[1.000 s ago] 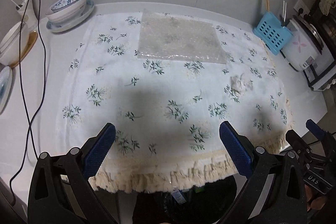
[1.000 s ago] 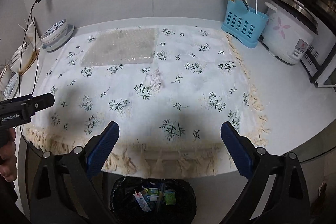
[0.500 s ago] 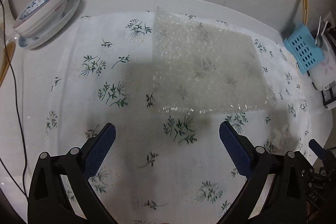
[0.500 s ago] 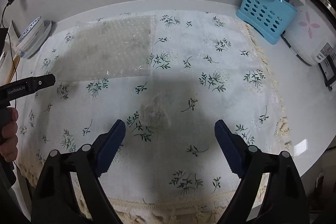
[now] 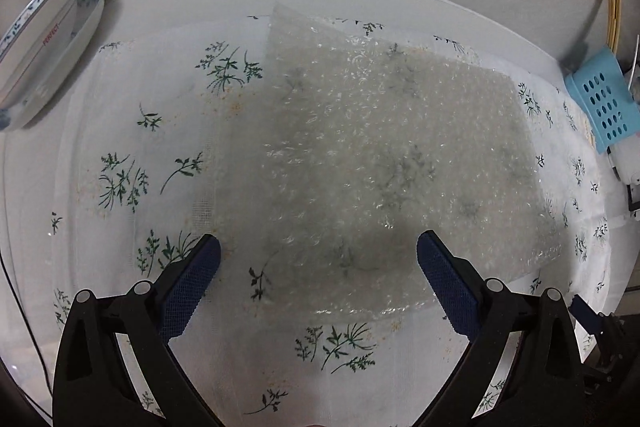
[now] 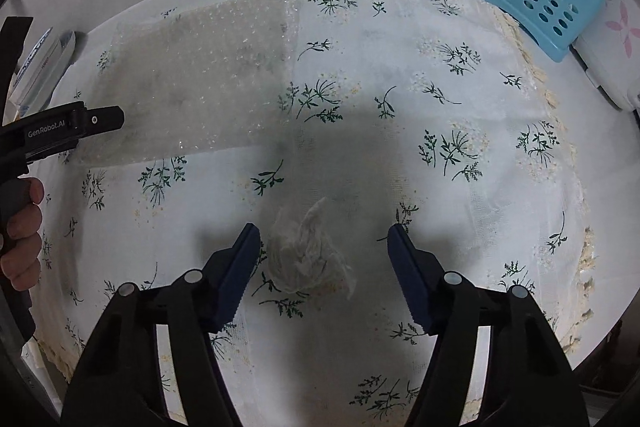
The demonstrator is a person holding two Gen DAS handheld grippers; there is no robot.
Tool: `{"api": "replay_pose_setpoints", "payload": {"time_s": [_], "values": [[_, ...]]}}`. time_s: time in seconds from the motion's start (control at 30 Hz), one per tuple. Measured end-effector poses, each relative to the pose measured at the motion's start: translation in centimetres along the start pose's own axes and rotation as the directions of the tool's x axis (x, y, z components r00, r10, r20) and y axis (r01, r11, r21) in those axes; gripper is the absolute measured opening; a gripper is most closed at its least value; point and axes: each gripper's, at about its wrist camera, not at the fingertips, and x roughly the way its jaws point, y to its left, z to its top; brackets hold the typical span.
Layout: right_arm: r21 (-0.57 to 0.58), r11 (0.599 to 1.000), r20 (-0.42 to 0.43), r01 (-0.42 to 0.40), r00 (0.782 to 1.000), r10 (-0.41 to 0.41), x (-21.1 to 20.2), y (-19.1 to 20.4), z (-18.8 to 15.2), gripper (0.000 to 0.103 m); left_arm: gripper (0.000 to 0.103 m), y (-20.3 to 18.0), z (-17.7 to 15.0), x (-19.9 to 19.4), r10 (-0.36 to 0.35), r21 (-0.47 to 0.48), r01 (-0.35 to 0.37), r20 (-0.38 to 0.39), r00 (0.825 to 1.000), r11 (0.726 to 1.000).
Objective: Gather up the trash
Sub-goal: 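Grasp the bubble-wrap sheet with the left tool while the right tool grasps the white tissue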
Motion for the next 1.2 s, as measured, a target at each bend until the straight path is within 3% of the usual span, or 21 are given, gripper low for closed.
{"api": "replay_pose_setpoints", "payload": {"time_s": [0.2, 0.43, 0.57, 0.73, 1.2], "values": [[-0.005, 1.000, -0.016, 0.003, 1.000, -0.003, 0.4, 0.2, 0.0, 0.051, 0.085, -1.3, 0.3, 0.2, 0.061, 0.033, -0.061, 0.006, 0.998, 0.998], [-0.023, 1.000, -0.021, 0.020, 1.000, -0.020, 0.4, 0.4, 0.0, 0.040, 0.054, -3.1, 0.4, -0.1, 0.049, 0.044, -0.048, -0.030, 0.998, 0.998], [-0.014, 1.000, -0.025, 0.019, 0.999, -0.019, 0.4, 0.1, 0.1, 0.033, 0.031, -3.4, 0.4, -0.3, 0.051, 0.044, -0.049, -0.050, 0.997, 0.998], [-0.014, 1.000, -0.021, 0.004, 1.000, -0.004, 0.3, -0.4, 0.4, 0.027, 0.012, -3.2, 0.2, -0.8, 0.019, 0.024, -0.018, -0.054, 0.998, 1.000], [0.007, 0.999, 0.061, -0.035, 0.998, 0.035, -3.4, -0.6, 0.1, 0.026, 0.007, -0.9, -0.9, -5.7, -0.064, 0.006, 0.064, 0.037, 0.997, 0.998]]}}
